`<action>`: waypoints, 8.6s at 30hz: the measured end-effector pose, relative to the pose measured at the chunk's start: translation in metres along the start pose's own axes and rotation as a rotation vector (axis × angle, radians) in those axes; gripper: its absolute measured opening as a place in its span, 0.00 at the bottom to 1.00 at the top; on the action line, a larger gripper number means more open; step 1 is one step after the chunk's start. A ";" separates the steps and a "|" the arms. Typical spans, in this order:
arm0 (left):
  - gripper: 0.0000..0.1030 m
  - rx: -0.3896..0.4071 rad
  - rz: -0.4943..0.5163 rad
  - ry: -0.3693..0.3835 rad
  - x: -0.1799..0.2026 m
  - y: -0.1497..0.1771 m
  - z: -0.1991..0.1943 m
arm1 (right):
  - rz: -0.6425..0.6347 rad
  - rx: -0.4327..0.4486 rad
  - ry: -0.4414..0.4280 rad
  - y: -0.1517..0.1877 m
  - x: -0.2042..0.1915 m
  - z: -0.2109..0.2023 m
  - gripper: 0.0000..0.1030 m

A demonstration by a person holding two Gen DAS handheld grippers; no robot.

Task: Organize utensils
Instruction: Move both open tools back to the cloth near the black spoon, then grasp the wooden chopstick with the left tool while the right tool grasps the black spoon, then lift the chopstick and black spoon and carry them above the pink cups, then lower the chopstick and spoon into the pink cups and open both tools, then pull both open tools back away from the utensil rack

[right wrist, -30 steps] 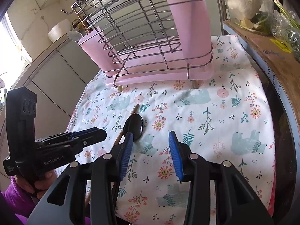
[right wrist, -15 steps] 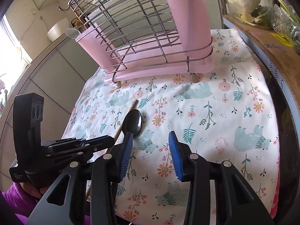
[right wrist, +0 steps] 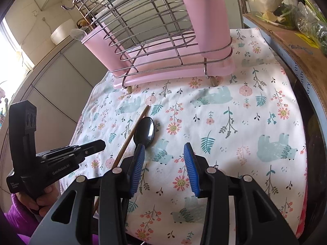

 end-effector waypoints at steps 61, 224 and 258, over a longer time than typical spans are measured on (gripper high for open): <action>0.06 -0.224 0.095 0.009 -0.012 -0.037 0.042 | -0.109 -0.167 0.000 -0.028 -0.034 0.087 0.07; 0.23 0.575 0.071 -0.042 0.034 -0.192 -0.129 | -0.266 0.646 0.309 -0.174 0.002 -0.114 0.41; 0.23 0.563 0.053 -0.113 0.067 -0.123 -0.131 | -0.213 0.643 0.155 -0.111 -0.006 -0.134 0.56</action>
Point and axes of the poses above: each gripper's, at about its wrist camera, not at the fingertips, and z roughly the way its jaws point, x to its right, y to its underside, the point moved 6 cm from there along z, roughly the way its jaws point, and after that the axes turned 1 degree about y, right-handed, at the moved point
